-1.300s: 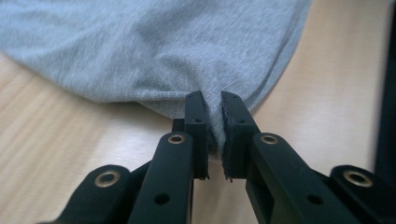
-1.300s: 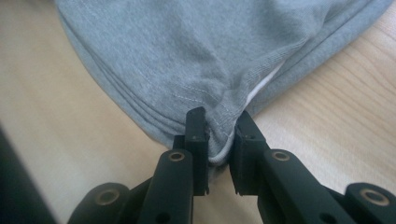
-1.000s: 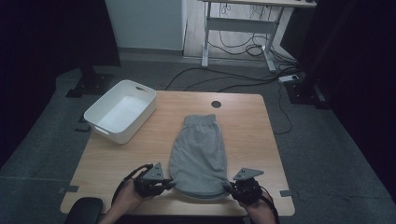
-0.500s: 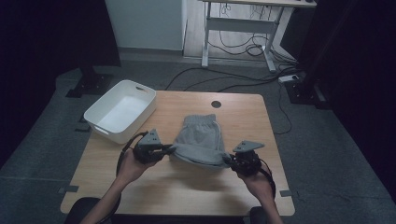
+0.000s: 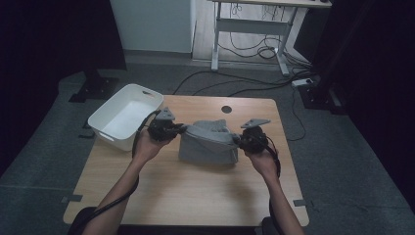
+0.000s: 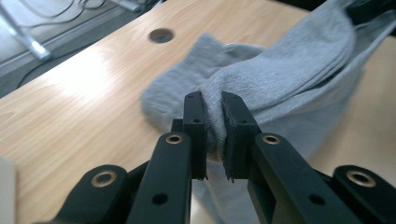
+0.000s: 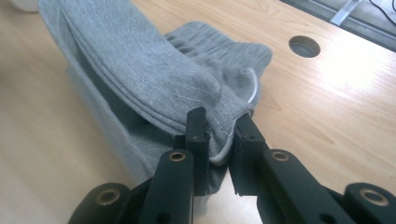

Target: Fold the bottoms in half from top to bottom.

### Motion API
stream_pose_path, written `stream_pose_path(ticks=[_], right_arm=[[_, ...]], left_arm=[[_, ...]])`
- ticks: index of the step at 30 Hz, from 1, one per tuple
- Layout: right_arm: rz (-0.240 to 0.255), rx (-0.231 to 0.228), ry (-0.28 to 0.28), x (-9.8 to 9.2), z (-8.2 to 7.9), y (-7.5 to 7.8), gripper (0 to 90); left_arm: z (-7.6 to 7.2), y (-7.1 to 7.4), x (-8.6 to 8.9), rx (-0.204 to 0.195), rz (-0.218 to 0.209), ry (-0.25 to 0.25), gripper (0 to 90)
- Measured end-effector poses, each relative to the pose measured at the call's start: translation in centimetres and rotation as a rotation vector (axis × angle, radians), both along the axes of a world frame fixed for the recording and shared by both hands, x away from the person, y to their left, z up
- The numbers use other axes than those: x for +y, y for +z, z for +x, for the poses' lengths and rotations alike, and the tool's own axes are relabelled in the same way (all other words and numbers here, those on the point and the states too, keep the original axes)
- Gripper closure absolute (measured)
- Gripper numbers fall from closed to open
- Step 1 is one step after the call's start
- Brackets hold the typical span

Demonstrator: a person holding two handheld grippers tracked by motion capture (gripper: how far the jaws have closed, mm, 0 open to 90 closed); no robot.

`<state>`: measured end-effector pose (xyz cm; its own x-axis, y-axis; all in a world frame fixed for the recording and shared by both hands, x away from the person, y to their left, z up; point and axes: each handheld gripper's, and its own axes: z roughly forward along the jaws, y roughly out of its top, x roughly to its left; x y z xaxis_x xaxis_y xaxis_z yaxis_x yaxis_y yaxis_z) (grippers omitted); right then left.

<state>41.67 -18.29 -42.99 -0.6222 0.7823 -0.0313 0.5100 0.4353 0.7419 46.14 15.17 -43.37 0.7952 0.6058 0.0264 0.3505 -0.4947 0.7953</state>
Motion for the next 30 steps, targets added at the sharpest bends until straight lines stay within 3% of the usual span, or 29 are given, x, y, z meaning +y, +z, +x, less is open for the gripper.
stream_pose_path(ticks=[7,12,14,17,19,21,25,30], right_arm=[[-0.003,0.052,-0.045,0.5,4.4,-2.2,79.3],[-0.003,0.082,-0.062,0.7,6.3,-3.7,79.2],[0.015,0.09,-0.07,0.7,6.7,-3.6,79.2],[0.028,0.066,-0.074,0.8,7.1,-2.9,79.2],[0.05,0.06,-0.094,0.6,7.8,-2.5,79.2],[0.057,0.065,-0.113,0.6,8.4,-2.6,79.0],[0.026,0.106,-0.128,0.9,9.1,-4.1,79.0],[0.023,0.147,-0.127,0.6,8.9,-5.9,79.2]], left_arm=[[3.8,-3.1,-0.2,0.037,0.038,0.09,80.2],[5.1,-4.3,-0.5,0.022,0.039,0.137,80.0],[5.3,-4.1,-0.6,0.005,0.035,0.145,80.2],[5.9,-3.8,-0.5,-0.006,0.01,0.167,80.2],[6.5,-3.9,-0.5,0.01,-0.012,0.188,79.7],[7.1,-4.4,-0.8,0.032,0.006,0.204,78.6],[7.2,-5.7,-1.4,0.044,0.061,0.194,80.2],[6.8,-7.5,-2.0,0.087,0.087,0.142,80.5]])
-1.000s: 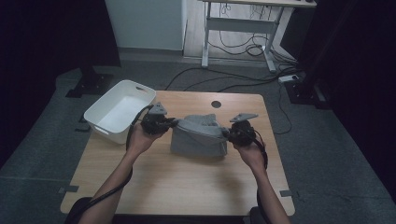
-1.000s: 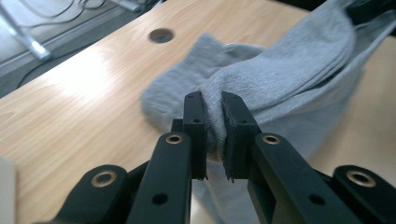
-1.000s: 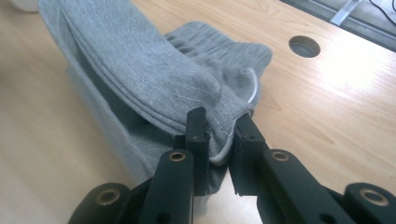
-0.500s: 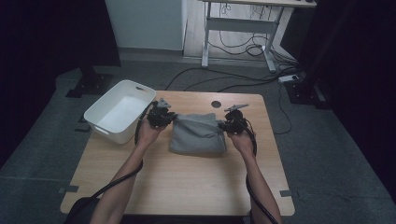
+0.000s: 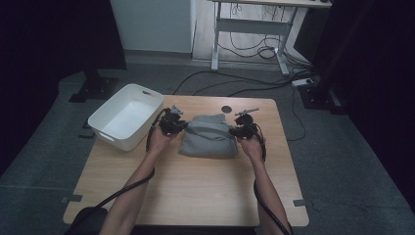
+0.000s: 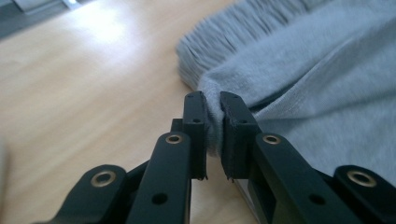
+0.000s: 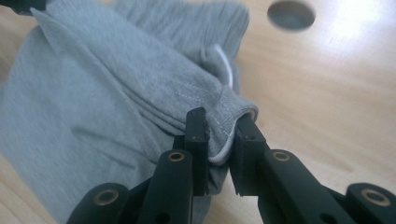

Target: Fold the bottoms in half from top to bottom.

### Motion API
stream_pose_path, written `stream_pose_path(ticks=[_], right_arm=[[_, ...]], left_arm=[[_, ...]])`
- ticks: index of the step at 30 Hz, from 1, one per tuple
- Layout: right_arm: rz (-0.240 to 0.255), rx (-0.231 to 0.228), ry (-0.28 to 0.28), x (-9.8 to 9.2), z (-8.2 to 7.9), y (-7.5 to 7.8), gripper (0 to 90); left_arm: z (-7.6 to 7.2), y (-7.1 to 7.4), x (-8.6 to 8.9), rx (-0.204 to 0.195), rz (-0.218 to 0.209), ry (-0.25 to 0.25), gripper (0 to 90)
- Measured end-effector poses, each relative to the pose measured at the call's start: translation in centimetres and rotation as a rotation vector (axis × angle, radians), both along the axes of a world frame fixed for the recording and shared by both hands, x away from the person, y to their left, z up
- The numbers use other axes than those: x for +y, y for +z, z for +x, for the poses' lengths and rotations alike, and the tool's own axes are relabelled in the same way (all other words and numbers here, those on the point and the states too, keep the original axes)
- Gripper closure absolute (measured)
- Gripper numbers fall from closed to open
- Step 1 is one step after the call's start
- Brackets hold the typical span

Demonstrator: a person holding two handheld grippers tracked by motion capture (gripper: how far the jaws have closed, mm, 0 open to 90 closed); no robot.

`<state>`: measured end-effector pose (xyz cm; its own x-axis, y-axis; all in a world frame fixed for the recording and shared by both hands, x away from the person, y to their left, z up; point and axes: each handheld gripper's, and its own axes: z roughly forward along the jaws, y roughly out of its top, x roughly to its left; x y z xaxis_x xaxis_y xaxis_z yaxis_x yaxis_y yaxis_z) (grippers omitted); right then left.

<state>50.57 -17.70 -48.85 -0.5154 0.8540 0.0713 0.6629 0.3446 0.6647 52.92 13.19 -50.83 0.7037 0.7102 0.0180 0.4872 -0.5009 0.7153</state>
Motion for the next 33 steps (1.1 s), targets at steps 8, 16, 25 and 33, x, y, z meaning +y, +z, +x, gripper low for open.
stream_pose_path(ticks=[8,16,25,33], right_arm=[[-0.032,0.037,0.066,0.7,-2.0,-2.3,79.9],[-0.034,0.042,0.126,0.9,-7.1,-2.4,79.9],[-0.027,0.023,0.174,1.2,-14.0,-2.2,79.9],[-0.022,-0.085,0.196,0.3,-17.2,4.4,80.0]], left_arm=[[-2.4,-2.5,-1.2,0.018,0.058,-0.086,81.1],[-8.0,-2.4,0.4,0.067,0.033,-0.167,81.6],[-14.0,-2.0,2.2,0.084,0.024,-0.213,82.0],[-15.5,6.4,4.9,-0.019,-0.089,-0.212,83.2]])
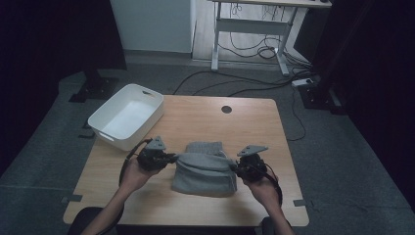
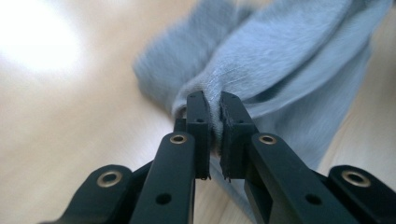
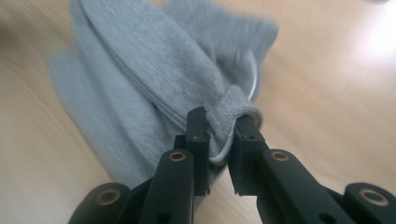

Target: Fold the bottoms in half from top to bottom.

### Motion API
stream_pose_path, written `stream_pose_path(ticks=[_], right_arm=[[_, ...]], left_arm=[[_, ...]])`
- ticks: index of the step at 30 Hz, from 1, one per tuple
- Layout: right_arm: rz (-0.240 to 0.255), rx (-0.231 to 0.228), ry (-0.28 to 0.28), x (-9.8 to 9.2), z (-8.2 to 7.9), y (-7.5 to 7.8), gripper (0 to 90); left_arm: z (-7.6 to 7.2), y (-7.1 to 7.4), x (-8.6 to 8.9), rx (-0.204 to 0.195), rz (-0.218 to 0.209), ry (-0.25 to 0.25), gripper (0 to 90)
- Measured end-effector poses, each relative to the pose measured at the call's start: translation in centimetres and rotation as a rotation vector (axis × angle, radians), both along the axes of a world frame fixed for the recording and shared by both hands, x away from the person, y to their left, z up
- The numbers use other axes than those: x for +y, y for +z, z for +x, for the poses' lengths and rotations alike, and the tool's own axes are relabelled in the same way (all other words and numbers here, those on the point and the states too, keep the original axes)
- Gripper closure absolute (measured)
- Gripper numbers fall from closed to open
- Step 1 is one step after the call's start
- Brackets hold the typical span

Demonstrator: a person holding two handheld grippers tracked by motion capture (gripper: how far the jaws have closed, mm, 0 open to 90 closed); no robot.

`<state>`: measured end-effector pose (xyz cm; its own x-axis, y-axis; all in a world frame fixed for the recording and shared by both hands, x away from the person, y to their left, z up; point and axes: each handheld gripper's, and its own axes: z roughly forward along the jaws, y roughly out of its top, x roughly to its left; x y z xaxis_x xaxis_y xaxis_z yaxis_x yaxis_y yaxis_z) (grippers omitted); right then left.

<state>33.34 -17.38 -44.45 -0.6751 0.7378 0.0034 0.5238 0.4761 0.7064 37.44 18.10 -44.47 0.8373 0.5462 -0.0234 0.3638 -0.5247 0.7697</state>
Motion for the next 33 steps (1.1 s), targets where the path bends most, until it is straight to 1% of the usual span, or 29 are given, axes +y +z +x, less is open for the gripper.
stream_pose_path(ticks=[1,2,3,4,5,6,7,8,9,10,11,13,14,15,16,17,18,19,20,21,22,24,25,27,28,30,31,33], right_arm=[[0.004,-0.018,0.007,0.0,0.0,1.2,80.0],[0.009,-0.031,0.009,0.1,0.3,2.1,80.0],[0.008,-0.039,0.003,0.2,0.6,2.6,80.0],[0.004,-0.053,-0.003,0.3,1.5,3.3,80.0],[0.009,-0.047,-0.013,0.4,2.1,3.5,80.0],[0.016,-0.038,-0.021,0.4,3.2,3.5,79.9],[0.017,-0.018,-0.03,0.5,4.4,3.2,79.9],[0.015,0.006,-0.043,0.5,5.9,2.6,79.8],[0.019,0.027,-0.053,0.6,6.9,2.0,79.7],[0.02,0.059,-0.064,0.6,8.0,1.1,79.6],[0.016,0.083,-0.074,0.7,9.1,0.2,79.3],[0.009,0.129,-0.096,0.8,10.8,-1.7,78.0],[0.009,0.142,-0.102,0.8,11.4,-2.5,75.2],[0.019,0.151,-0.112,0.8,11.8,-3.2,69.7],[0.034,0.16,-0.125,0.7,12.1,-3.8,63.0],[0.035,0.161,-0.135,0.6,12.2,-4.0,57.0],[0.03,0.15,-0.148,0.4,12.3,-4.1,50.0],[0.031,0.13,-0.16,0.1,12.2,-4.0,44.9],[0.04,0.115,-0.166,-0.2,12.0,-3.7,42.7],[0.046,0.102,-0.168,-0.6,11.8,-3.3,40.2],[0.044,0.08,-0.175,-1.0,11.6,-2.7,36.5],[0.045,0.055,-0.176,-1.5,11.1,-1.9,35.9],[0.047,0.045,-0.169,-1.8,10.9,-1.4,35.6],[0.049,0.023,-0.161,-2.1,10.2,-0.6,35.6],[0.053,0.019,-0.154,-2.1,9.9,-0.3,35.9],[0.063,0.019,-0.134,-2.1,9.4,0.1,38.8],[0.07,0.019,-0.119,-2.1,9.1,0.2,40.1],[0.078,0.02,-0.08,-1.6,8.8,0.3,42.0]], left_arm=[[0.2,1.1,0.1,-0.013,-0.011,0.002,83.3],[0.6,1.8,0.1,-0.021,-0.019,0.005,83.2],[1.4,2.6,0.0,-0.03,-0.018,0.011,83.2],[2.0,2.9,-0.1,-0.031,-0.015,0.02,83.1],[3.1,2.9,-0.2,-0.02,-0.016,0.036,83.0],[4.3,2.6,-0.4,0.006,-0.021,0.049,82.8],[5.8,1.9,-0.6,0.033,-0.016,0.065,82.5],[6.6,1.3,-0.8,0.051,-0.013,0.074,82.4],[7.7,0.3,-1.1,0.072,-0.003,0.087,82.3],[8.6,-0.7,-1.3,0.088,0.015,0.103,82.2],[9.4,-1.8,-1.5,0.103,0.029,0.121,81.9],[10.6,-3.7,-1.9,0.124,0.066,0.148,80.2],[10.9,-4.5,-2.0,0.121,0.08,0.168,76.8],[11.2,-5.2,-2.0,0.122,0.093,0.192,72.6],[11.3,-5.4,-1.9,0.12,0.098,0.204,67.6],[11.3,-5.5,-1.8,0.108,0.109,0.216,61.6],[11.1,-5.4,-1.7,0.096,0.121,0.231,54.5],[10.9,-5.1,-1.5,0.081,0.129,0.244,50.7],[10.7,-4.6,-1.2,0.065,0.124,0.255,46.9],[10.3,-3.9,-0.9,0.048,0.103,0.273,42.0],[10.0,-3.5,-0.6,0.039,0.086,0.28,37.2],[9.1,-2.5,-0.1,0.032,0.032,0.281,32.1],[8.5,-2.3,0.0,0.029,0.011,0.276,28.8],[7.2,-2.2,0.1,0.02,-0.005,0.257,25.2],[6.5,-2.4,0.1,0.024,-0.006,0.25,22.0],[5.1,-3.0,-0.1,0.03,-0.01,0.224,20.3],[4.2,-3.6,-0.3,0.036,-0.011,0.211,19.0],[3.1,-4.4,-0.5,0.046,-0.015,0.188,16.9]])
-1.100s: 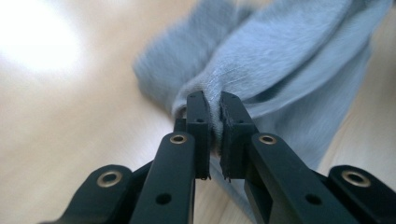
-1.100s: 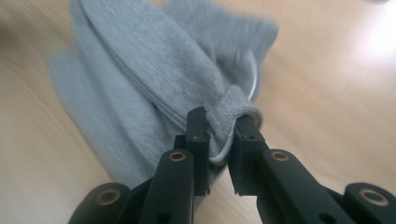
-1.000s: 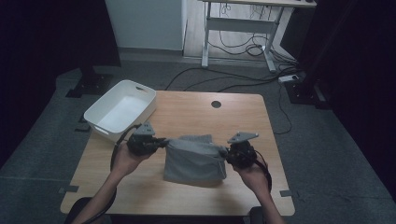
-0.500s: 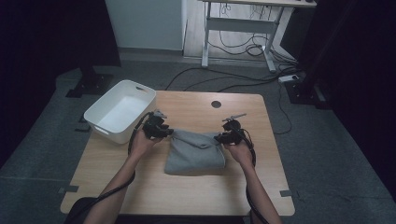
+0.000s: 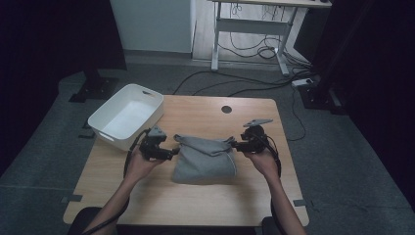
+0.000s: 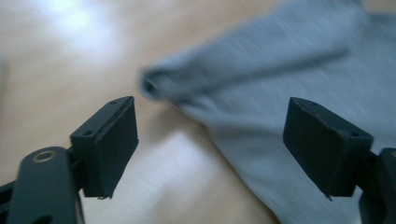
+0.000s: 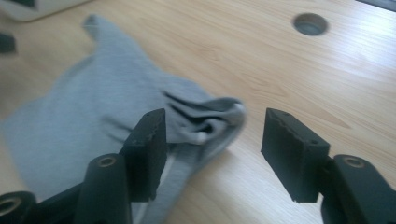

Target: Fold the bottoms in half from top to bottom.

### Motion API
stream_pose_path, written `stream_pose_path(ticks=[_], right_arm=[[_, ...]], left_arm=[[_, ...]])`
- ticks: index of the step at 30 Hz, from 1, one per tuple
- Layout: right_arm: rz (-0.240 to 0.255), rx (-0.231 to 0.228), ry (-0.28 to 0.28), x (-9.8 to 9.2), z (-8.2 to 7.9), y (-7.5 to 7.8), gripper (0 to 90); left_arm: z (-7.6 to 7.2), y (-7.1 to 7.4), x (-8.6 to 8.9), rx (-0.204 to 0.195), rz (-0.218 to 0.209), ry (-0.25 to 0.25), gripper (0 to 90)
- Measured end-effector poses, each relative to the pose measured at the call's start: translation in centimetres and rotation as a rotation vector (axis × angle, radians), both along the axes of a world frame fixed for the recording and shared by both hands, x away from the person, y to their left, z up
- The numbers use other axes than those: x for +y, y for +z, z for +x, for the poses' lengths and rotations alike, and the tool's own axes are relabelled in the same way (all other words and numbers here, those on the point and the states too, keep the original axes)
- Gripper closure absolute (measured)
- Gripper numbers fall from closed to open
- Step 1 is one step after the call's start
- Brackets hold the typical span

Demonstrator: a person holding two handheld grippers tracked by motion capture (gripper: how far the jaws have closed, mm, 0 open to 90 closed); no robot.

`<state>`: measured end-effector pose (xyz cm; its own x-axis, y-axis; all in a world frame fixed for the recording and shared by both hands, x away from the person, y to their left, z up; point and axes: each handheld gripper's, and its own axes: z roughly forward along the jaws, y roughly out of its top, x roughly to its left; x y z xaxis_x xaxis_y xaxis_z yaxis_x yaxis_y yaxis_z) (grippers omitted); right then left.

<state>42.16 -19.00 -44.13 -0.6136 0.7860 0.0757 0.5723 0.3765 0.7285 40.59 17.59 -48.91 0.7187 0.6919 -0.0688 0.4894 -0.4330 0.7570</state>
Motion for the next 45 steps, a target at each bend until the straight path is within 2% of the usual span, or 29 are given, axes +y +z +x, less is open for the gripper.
stream_pose_path(ticks=[4,6,8,11,13,14,15,19,22,24,27,29,30,32,33,35,37,40,43,45], right_arm=[[0.011,-0.014,0.053,1.4,0.3,-0.2,41.3],[0.0,-0.008,0.081,2.4,0.7,-0.6,41.2],[-0.039,0.01,0.102,3.4,1.2,-1.3,43.8],[-0.105,0.067,0.142,4.4,1.7,-2.6,66.6],[-0.141,0.066,0.155,4.7,1.7,-3.0,81.7],[-0.144,0.061,0.154,4.7,1.8,-2.9,85.7],[-0.141,0.045,0.145,4.6,1.9,-2.7,87.8],[-0.114,-0.02,0.067,4.2,3.6,-0.9,88.6],[-0.123,-0.027,0.041,4.3,5.2,-0.6,88.5],[-0.135,-0.002,0.025,4.4,6.5,-1.4,88.5],[-0.151,0.042,-0.004,4.3,7.8,-3.5,86.0],[-0.15,0.068,-0.028,4.1,8.1,-4.8,72.3],[-0.146,0.071,-0.039,4.0,8.0,-5.2,61.2],[-0.128,0.07,-0.055,3.7,7.6,-5.1,49.3],[-0.118,0.056,-0.059,3.5,7.2,-4.7,44.3],[-0.096,0.036,-0.062,3.0,6.3,-3.3,40.9],[-0.086,0.017,-0.049,2.6,5.0,-2.0,42.4],[-0.103,0.027,-0.009,2.1,2.7,-0.7,54.3],[-0.144,0.053,0.029,2.1,0.6,-1.0,58.1],[-0.163,0.071,0.048,2.2,-0.6,-1.8,56.1]], left_arm=[[-1.9,-2.1,-0.7,0.01,0.02,-0.032,14.4],[-2.2,-3.0,-1.0,0.02,0.023,-0.042,14.3],[-2.5,-3.8,-1.4,0.024,0.05,-0.05,14.2],[-2.6,-4.6,-1.9,0.016,0.098,-0.061,14.1],[-2.7,-4.9,-2.2,0.005,0.141,-0.063,14.1],[-2.7,-5.1,-2.3,-0.003,0.169,-0.067,14.0],[-2.7,-5.2,-2.3,-0.008,0.171,-0.068,13.4],[-2.8,-5.2,-2.5,-0.018,0.181,-0.063,12.0],[-2.8,-5.3,-2.5,-0.018,0.182,-0.061,12.0],[-2.8,-5.3,-2.5,-0.018,0.18,-0.06,12.0],[-2.8,-5.3,-2.5,-0.016,0.18,-0.059,12.0],[-2.8,-5.3,-2.5,-0.016,0.178,-0.058,12.0],[-2.8,-5.3,-2.5,-0.016,0.176,-0.059,12.0],[-2.8,-5.4,-2.4,-0.012,0.171,-0.059,12.0],[-2.7,-5.4,-2.4,-0.01,0.168,-0.058,12.0],[-2.8,-5.4,-2.4,-0.01,0.167,-0.057,12.0],[-2.8,-5.4,-2.4,-0.01,0.166,-0.055,12.0],[-2.8,-5.4,-2.4,-0.007,0.164,-0.054,12.0],[-2.8,-5.4,-2.4,-0.008,0.167,-0.052,12.0],[-2.8,-5.4,-2.4,-0.006,0.167,-0.052,12.0]])
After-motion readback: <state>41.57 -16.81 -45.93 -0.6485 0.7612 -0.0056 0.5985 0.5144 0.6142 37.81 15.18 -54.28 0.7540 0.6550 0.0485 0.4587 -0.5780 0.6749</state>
